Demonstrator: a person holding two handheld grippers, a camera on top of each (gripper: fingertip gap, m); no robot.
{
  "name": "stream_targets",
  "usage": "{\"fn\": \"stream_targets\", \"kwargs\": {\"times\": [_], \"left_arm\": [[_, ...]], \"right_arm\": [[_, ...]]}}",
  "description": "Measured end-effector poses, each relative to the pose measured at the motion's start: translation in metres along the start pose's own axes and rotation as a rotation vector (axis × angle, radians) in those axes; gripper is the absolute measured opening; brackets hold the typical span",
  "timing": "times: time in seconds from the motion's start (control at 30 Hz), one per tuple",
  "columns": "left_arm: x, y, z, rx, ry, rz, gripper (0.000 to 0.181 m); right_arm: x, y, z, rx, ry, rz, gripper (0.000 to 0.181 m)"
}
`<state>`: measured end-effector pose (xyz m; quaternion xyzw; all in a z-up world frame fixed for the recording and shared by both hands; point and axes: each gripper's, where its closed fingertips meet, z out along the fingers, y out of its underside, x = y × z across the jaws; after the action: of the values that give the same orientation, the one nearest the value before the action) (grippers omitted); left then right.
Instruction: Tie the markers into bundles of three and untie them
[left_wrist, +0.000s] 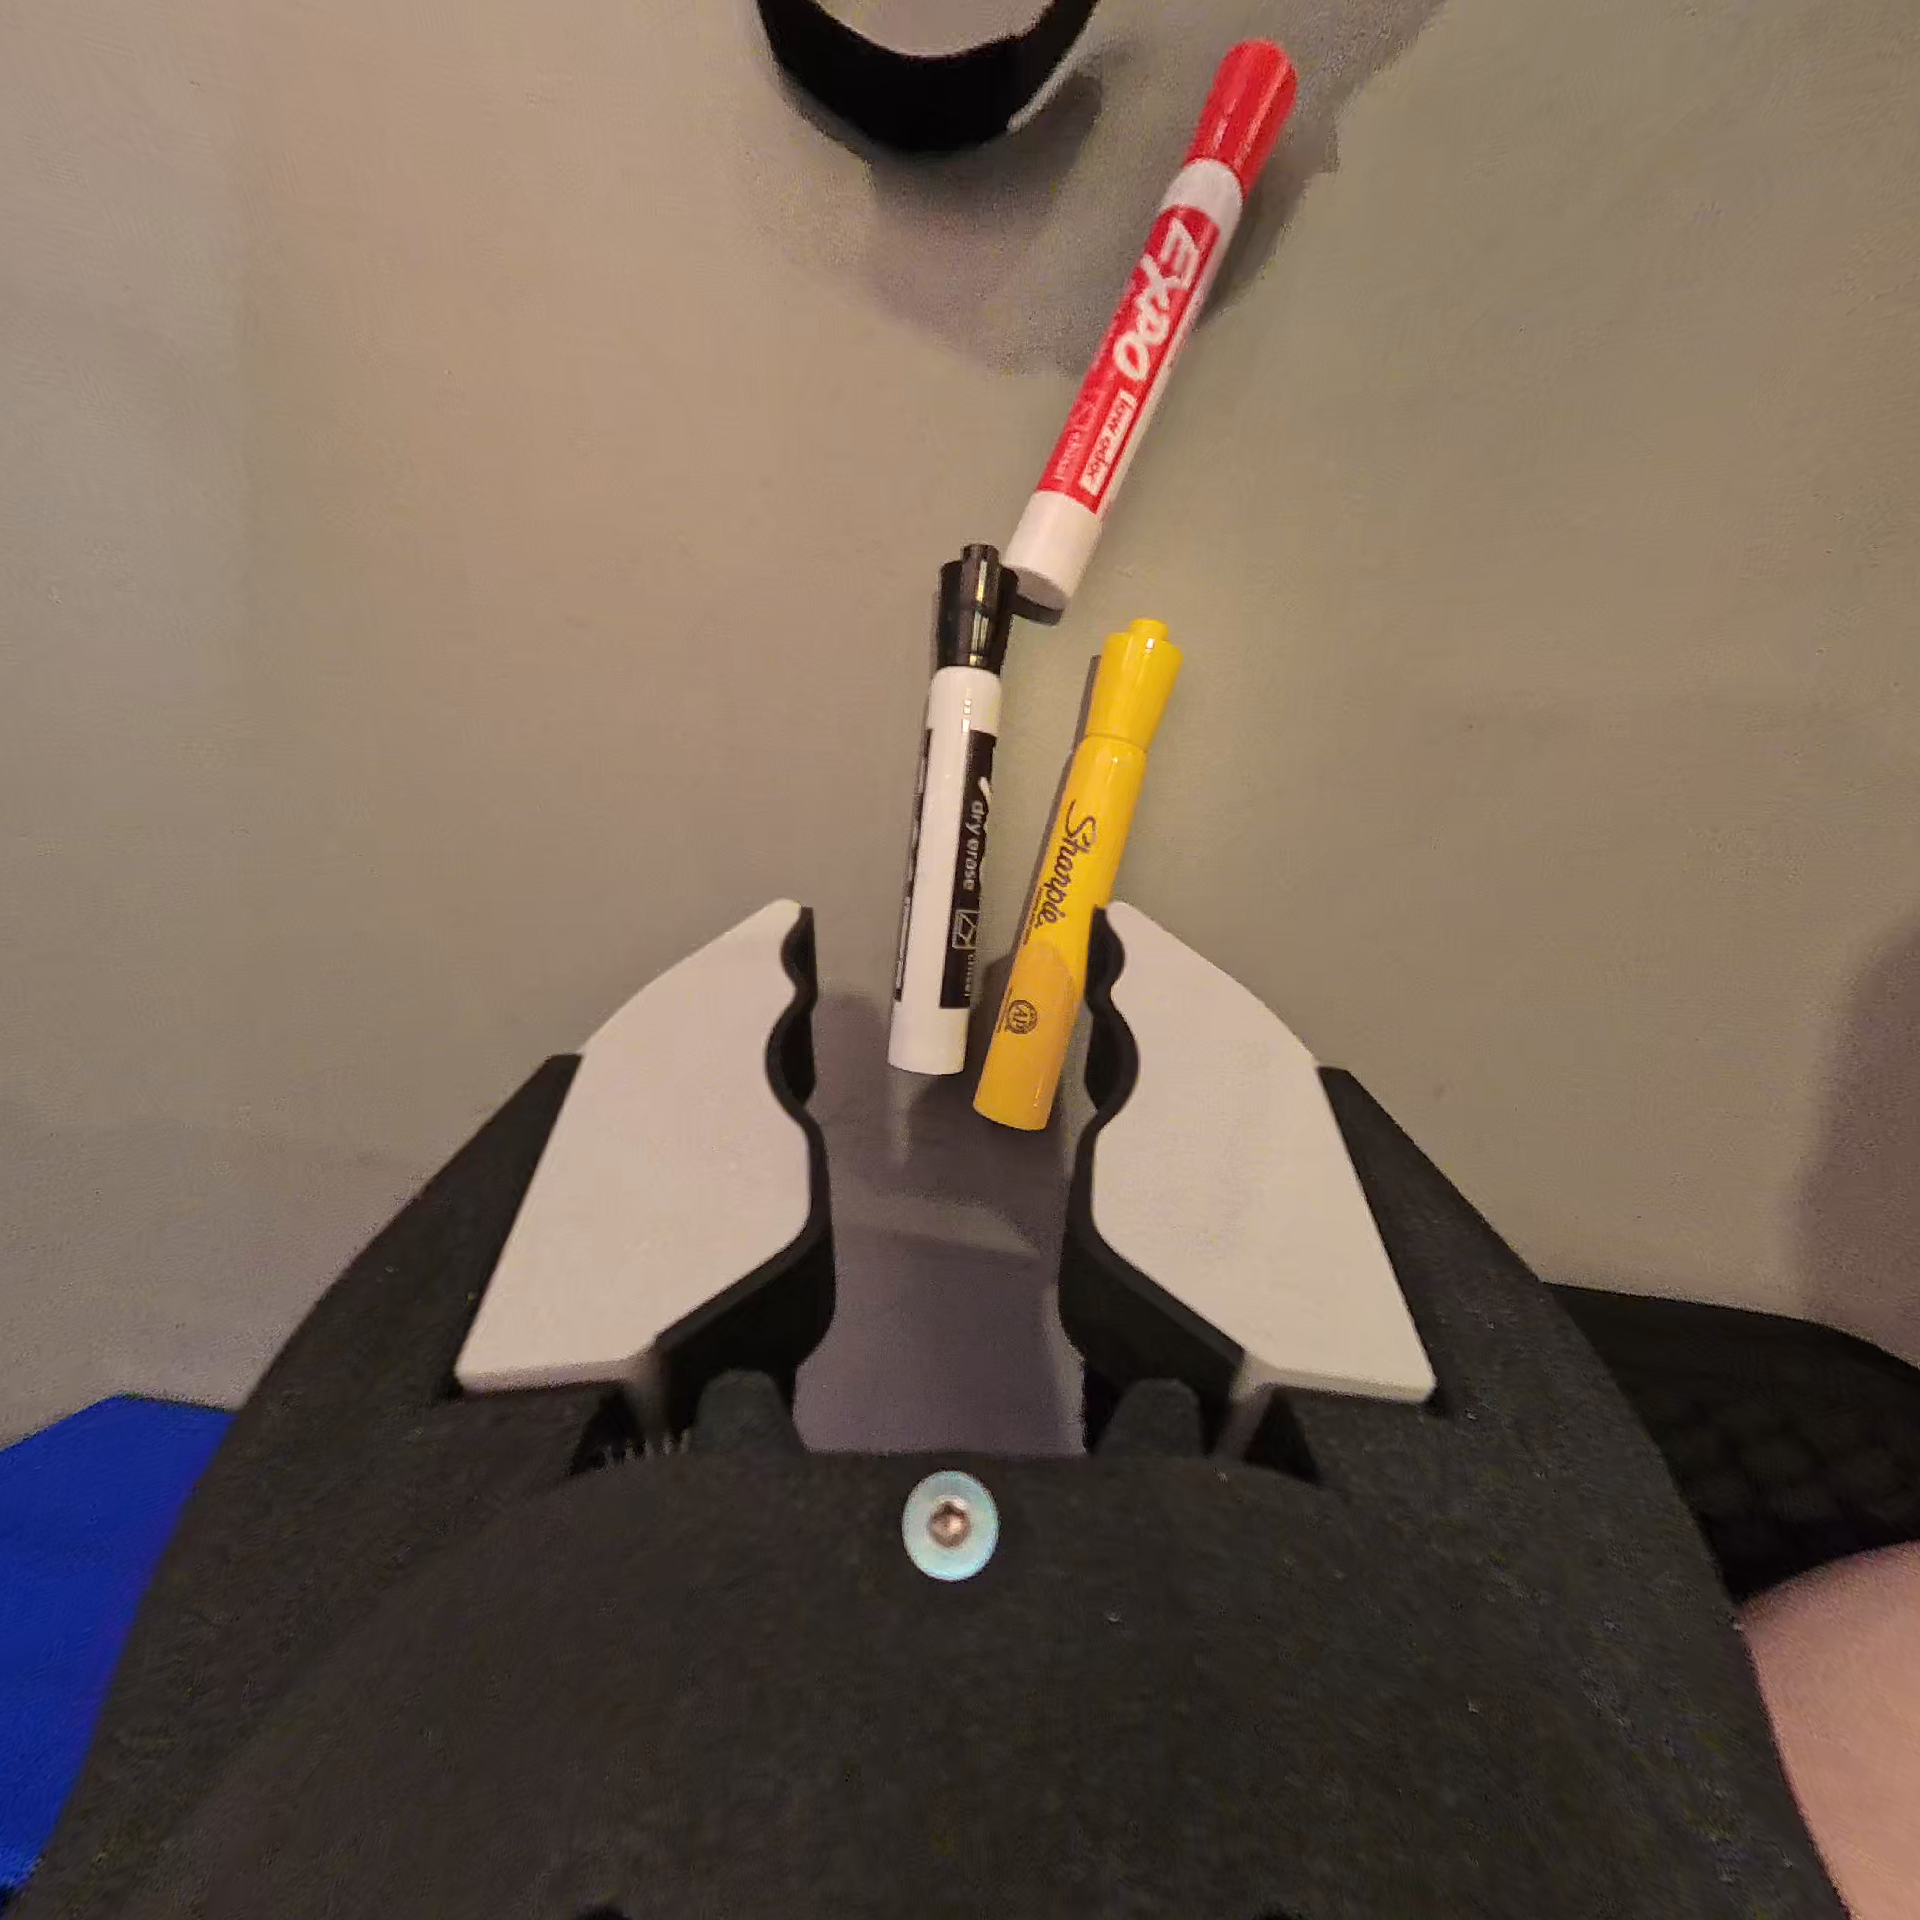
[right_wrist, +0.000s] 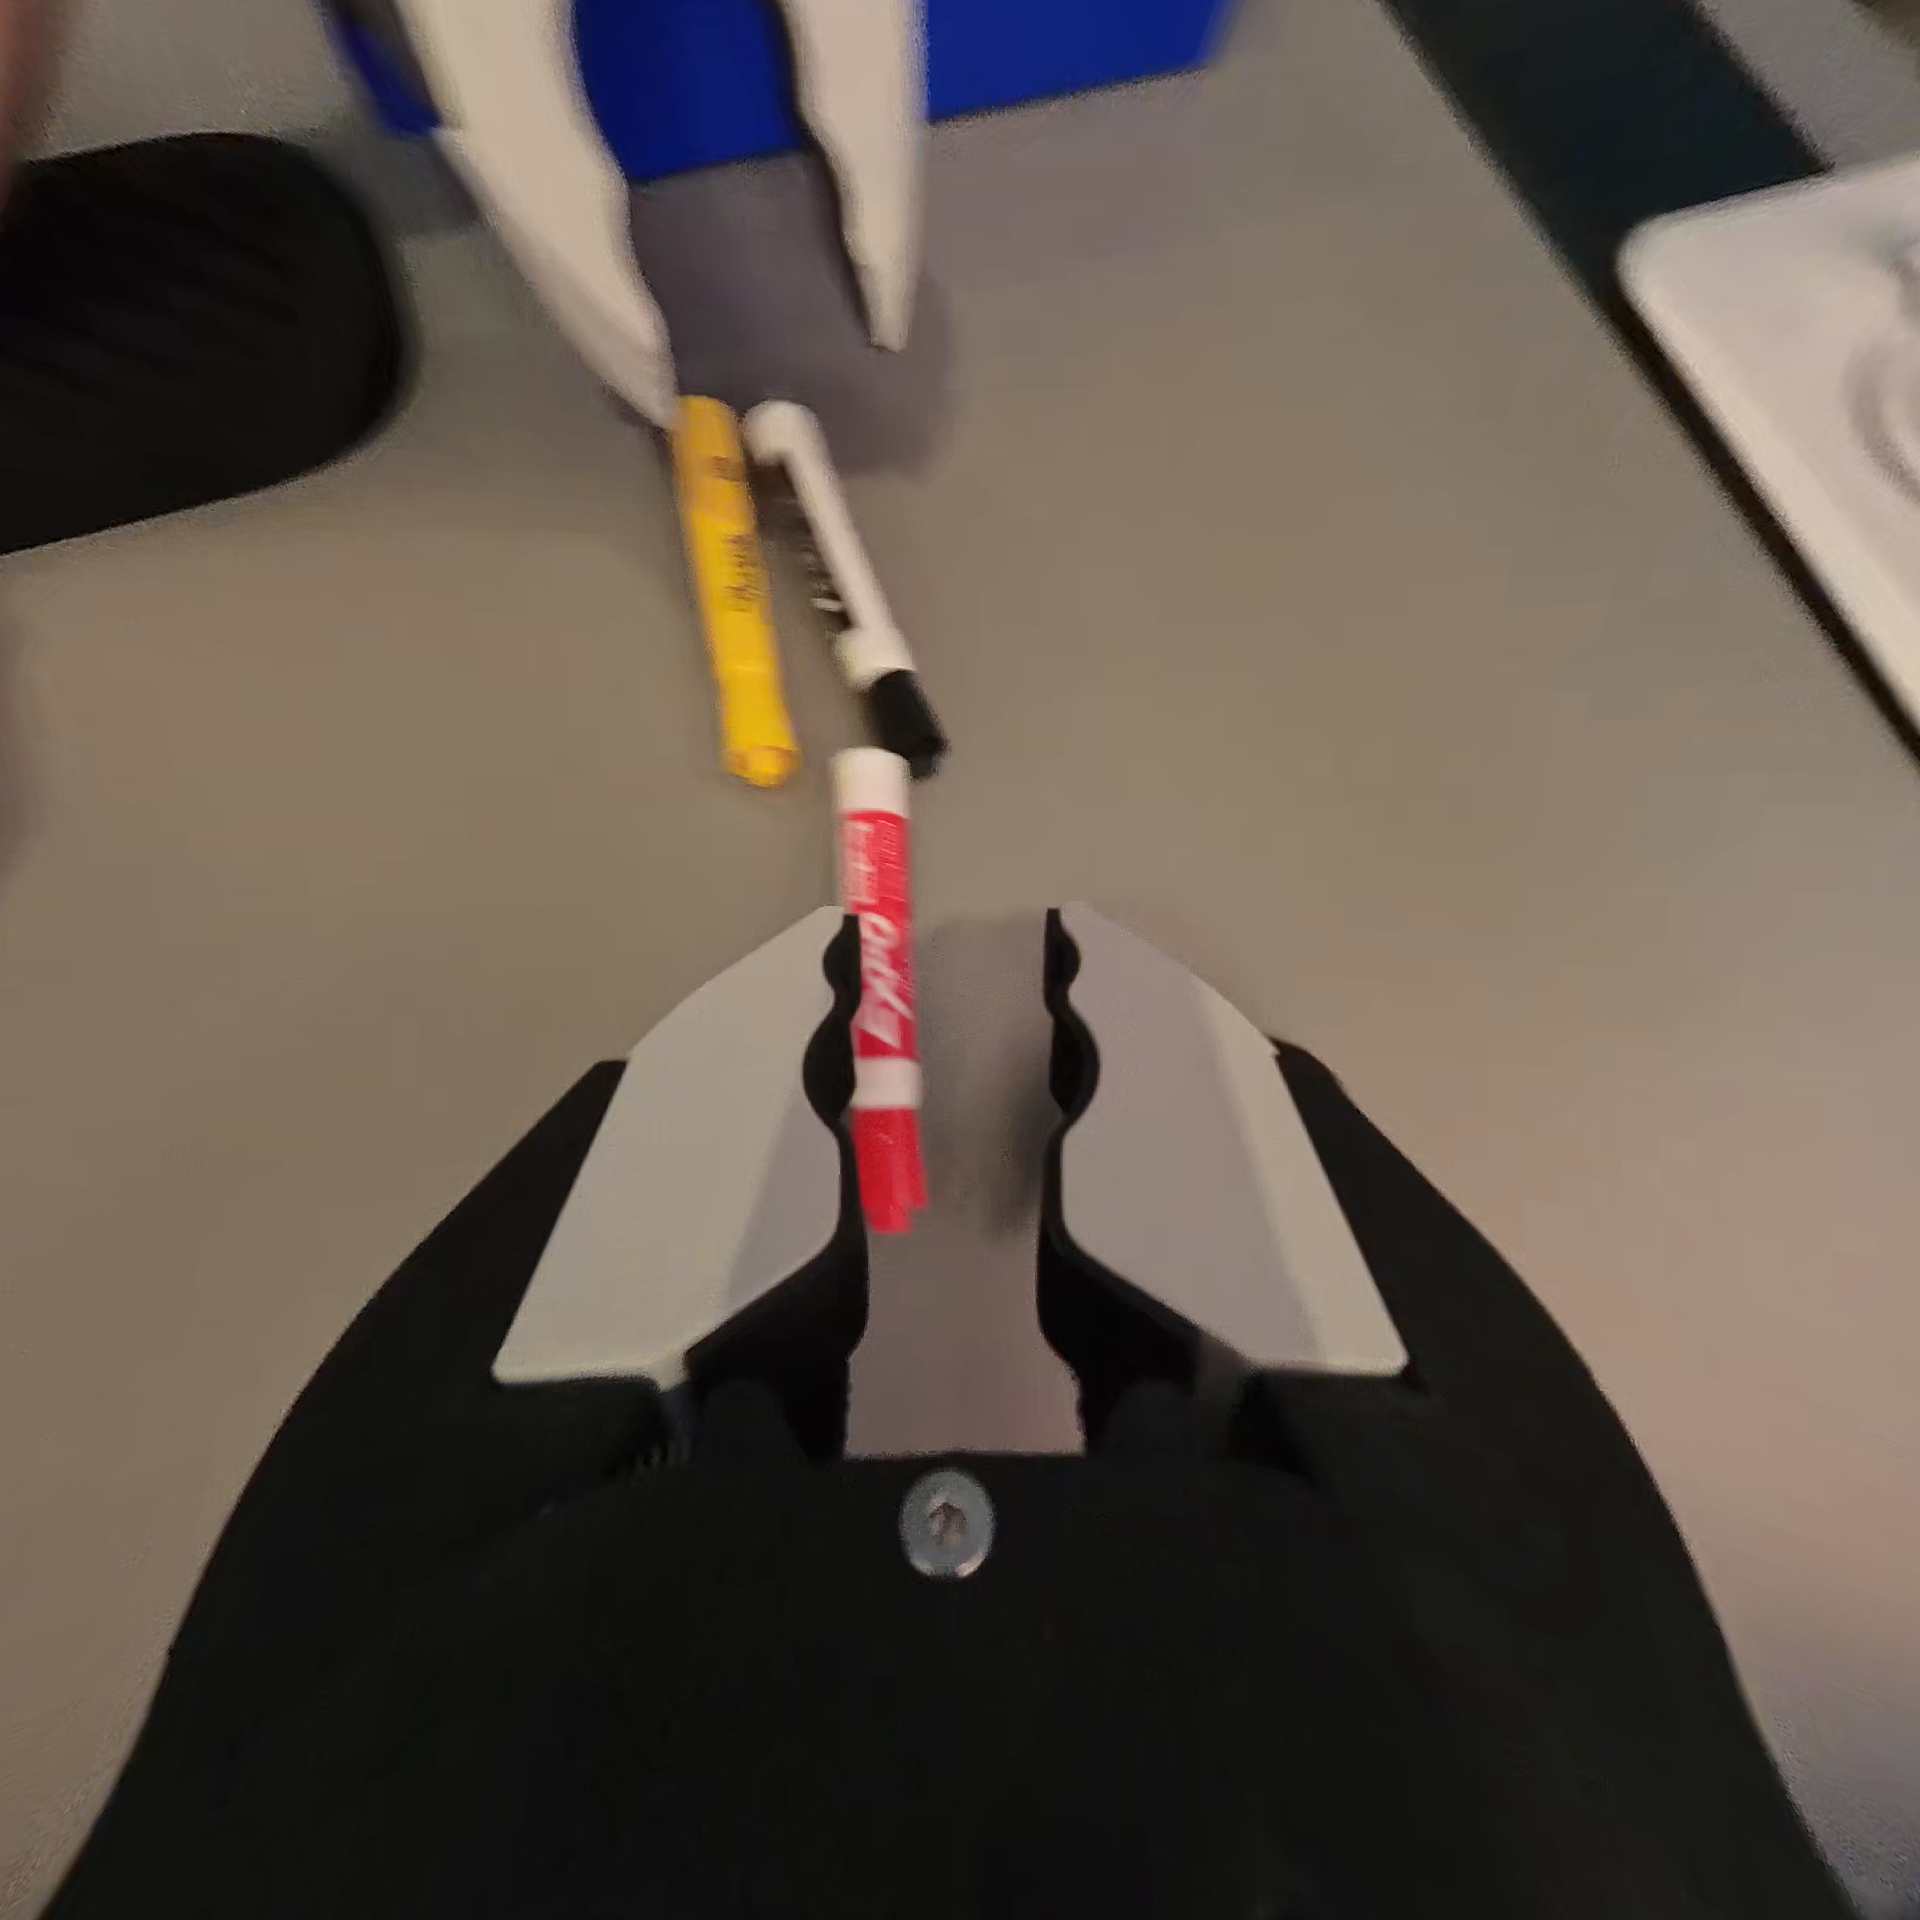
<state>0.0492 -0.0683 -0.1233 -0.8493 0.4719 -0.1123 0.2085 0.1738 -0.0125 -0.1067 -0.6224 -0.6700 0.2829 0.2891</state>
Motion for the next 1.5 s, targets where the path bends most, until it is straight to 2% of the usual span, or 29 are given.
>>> {"fn": "stream_targets", "kwargs": {"times": [0.1,0.2,0.4,0.47,0.6,0.7,0.8,0.9,1.0,1.1,1.23,1.33,1.5], "left_arm": [[0.004,0.008,0.006,-0.033,0.019,0.015,0.05],[0.009,0.006,0.004,-0.008,0.008,0.011,0.049],[0.019,0.024,-0.006,-0.062,-0.09,0.045,0.055],[0.028,0.027,-0.008,-0.073,-0.08,0.034,0.056],[0.039,0.012,-0.019,-0.016,-0.104,0.035,0.057],[0.029,0.003,-0.038,0.042,-0.213,0.017,0.058],[0.021,0.0,-0.063,0.164,-0.269,-0.056,0.057],[0.009,0.0,-0.083,0.305,-0.308,-0.154,0.056],[0.003,0.0,-0.094,0.41,-0.349,-0.196,0.057],[0.01,0.002,-0.092,0.45,-0.314,-0.223,0.057],[0.018,0.008,-0.077,0.415,-0.306,-0.231,0.056],[0.02,0.012,-0.067,0.375,-0.318,-0.235,0.057],[0.023,0.008,-0.064,0.407,-0.289,-0.248,0.055]], "right_arm": [[-0.035,-0.01,0.026,0.079,-0.125,-0.079,0.035],[-0.045,-0.022,0.047,0.156,-0.174,-0.08,0.042],[-0.049,-0.023,0.071,0.116,-0.158,-0.056,0.063],[-0.053,-0.023,0.078,0.1,-0.144,-0.065,0.07],[-0.055,-0.02,0.091,0.059,-0.112,-0.14,0.073],[-0.055,-0.029,0.1,0.043,-0.123,-0.174,0.071],[-0.048,-0.041,0.107,0.034,-0.115,-0.207,0.064],[-0.047,-0.035,0.116,-0.056,-0.16,-0.156,0.059],[-0.047,-0.032,0.118,-0.078,-0.155,-0.134,0.05],[-0.05,-0.026,0.112,-0.107,-0.152,-0.108,0.053],[-0.051,-0.022,0.105,-0.085,-0.139,-0.07,0.052],[-0.056,-0.025,0.107,-0.071,-0.155,-0.041,0.049],[-0.067,-0.033,0.113,-0.062,-0.177,-0.078,0.048]]}}
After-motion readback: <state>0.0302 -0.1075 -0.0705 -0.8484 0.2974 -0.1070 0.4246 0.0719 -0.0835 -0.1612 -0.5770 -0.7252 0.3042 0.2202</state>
